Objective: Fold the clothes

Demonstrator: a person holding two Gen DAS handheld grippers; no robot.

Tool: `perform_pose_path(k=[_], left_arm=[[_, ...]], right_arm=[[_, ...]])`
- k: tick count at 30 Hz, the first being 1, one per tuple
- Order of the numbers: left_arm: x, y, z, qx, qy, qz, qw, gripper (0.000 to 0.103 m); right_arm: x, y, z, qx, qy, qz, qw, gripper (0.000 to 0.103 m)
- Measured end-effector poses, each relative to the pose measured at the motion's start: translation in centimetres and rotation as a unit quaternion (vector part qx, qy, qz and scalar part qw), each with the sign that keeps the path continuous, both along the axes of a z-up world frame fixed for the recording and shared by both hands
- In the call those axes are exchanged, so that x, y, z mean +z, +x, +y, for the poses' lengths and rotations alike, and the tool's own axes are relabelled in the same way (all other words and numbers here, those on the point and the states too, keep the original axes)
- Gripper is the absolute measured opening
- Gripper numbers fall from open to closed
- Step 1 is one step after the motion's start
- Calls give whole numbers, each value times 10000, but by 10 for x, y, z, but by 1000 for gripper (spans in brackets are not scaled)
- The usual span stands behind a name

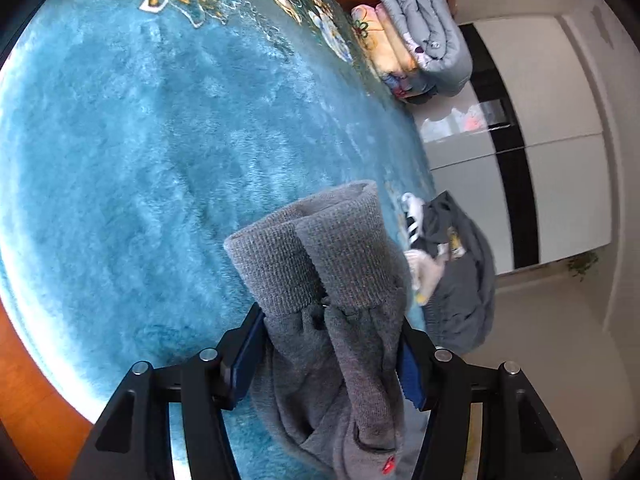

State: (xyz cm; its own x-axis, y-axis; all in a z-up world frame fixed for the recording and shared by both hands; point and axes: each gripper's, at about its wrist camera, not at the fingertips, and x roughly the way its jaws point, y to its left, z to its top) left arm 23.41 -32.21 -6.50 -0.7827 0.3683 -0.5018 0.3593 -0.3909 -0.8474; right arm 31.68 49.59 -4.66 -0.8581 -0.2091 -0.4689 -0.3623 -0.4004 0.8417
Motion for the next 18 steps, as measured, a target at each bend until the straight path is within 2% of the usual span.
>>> perform_pose_path(k=[2,3,4,6,9,12,15,17,18], left_arm=[[-1,-2,1,68,13,-36,10000,60],[0,-3,1,127,12,-66,9999,51],[3,-5,1,188,10,-95,9998,42],[9,-9,2,273,-16,-149,9995,33],[37,-32,7,101,-255,-62,9996,26],[81,-55,12,-152,-250,512,9983,24],[128,-53,11,-279,-276,1461,9885,24],[138,-45,8,-224,-481,1720,9837,24],[136,-41,7,-188,-575,1731,9830,24]], right_arm=[[0,-4,-1,-73,17,-25,10000,26],[0,-7,-2,-91,23,-65,9999,21],[2,-10,-3,-92,89,-97,9999,20],[11,-19,-3,-77,244,-100,9996,17],[36,-39,-2,34,409,75,9991,14],[82,-56,0,271,531,643,9961,13],[129,-54,1,336,793,1283,9880,13],[144,-43,6,252,950,1501,9838,13],[140,-39,9,207,998,1489,9836,13]])
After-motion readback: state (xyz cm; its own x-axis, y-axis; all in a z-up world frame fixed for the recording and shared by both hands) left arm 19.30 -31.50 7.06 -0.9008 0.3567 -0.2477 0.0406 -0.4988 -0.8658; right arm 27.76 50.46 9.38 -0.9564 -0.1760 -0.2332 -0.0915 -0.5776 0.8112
